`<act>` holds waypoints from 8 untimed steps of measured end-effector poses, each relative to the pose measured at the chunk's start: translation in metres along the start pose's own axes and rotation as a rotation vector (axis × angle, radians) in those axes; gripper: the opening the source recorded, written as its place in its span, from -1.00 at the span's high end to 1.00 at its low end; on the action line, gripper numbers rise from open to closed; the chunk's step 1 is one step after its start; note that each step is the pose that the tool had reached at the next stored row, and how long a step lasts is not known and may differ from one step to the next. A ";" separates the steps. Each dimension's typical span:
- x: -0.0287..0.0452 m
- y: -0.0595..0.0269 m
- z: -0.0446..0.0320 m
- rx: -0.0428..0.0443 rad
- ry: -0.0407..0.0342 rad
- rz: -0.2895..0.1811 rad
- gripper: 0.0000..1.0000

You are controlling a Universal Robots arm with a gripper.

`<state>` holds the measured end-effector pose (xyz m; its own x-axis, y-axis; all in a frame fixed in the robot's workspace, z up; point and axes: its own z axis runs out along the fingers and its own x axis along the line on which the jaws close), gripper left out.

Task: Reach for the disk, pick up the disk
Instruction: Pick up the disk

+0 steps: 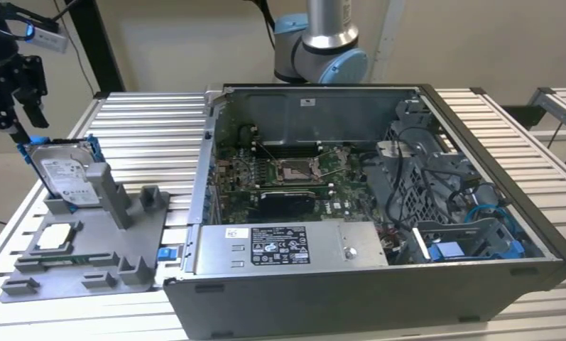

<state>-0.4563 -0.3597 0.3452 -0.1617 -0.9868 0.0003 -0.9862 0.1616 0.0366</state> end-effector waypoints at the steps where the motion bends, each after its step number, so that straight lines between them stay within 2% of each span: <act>1: -0.0001 -0.0007 0.0016 -0.0002 0.0002 -0.002 -1.00; 5: -0.0002 -0.0017 0.0077 -0.0002 -0.0012 -0.011 -1.00; 8: -0.0002 -0.0017 0.0109 -0.0024 -0.0142 -0.017 -1.00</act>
<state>-0.4550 -0.3598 0.3343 -0.1455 -0.9893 -0.0145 -0.9887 0.1448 0.0389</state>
